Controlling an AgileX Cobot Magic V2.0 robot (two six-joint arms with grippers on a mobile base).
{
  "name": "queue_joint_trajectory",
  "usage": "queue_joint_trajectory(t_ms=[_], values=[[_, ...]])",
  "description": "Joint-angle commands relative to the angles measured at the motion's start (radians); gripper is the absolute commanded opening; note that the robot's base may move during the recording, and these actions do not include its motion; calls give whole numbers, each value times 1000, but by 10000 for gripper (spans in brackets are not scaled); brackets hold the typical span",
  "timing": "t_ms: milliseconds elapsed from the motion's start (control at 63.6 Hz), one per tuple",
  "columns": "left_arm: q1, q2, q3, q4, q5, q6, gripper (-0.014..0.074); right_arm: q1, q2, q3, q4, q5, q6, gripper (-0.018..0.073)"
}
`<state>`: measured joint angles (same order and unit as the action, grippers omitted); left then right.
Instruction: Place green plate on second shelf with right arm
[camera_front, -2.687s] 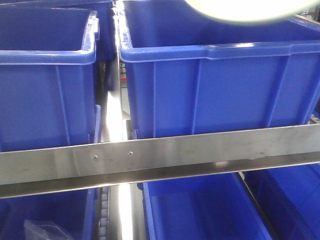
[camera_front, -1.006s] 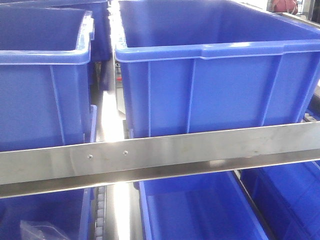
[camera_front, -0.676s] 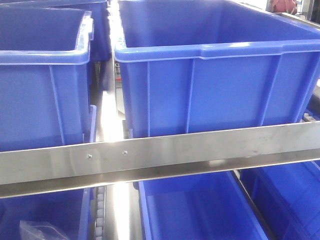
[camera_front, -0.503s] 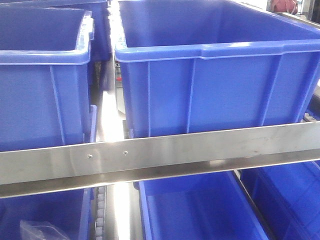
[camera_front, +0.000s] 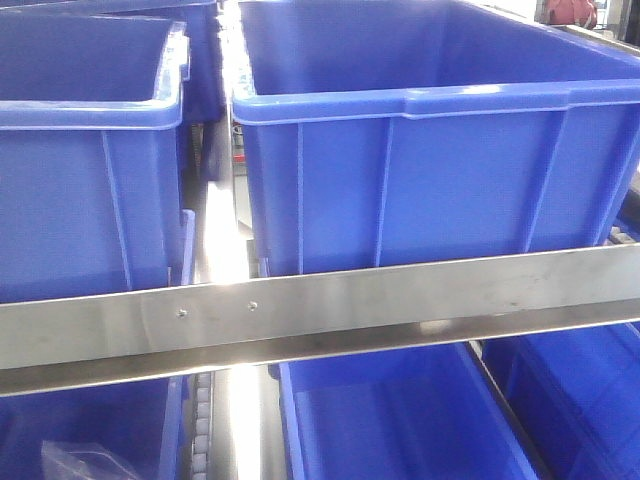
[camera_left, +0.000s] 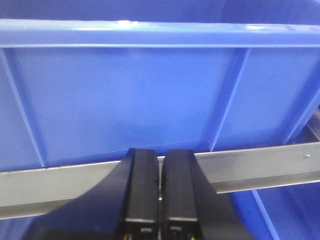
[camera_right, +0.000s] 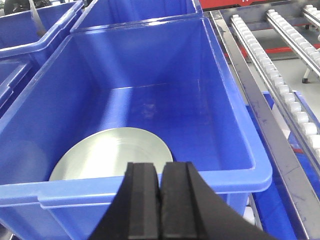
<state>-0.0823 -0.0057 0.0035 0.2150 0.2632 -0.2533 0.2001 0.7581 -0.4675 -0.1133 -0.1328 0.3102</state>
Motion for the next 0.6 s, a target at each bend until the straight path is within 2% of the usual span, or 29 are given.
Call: queue_joint_trajectory(t_ms=[0, 251, 581], values=[[-6, -23, 40, -2, -88, -6, 125, -2, -10, -31, -8, -93, -2, 54], [-6, -23, 40, -2, -88, -6, 125, 7, -67, 2, -9, -88, -2, 54], [-6, -23, 40, -2, -88, -6, 125, 1, -345, 257, -8, -89, -2, 54]])
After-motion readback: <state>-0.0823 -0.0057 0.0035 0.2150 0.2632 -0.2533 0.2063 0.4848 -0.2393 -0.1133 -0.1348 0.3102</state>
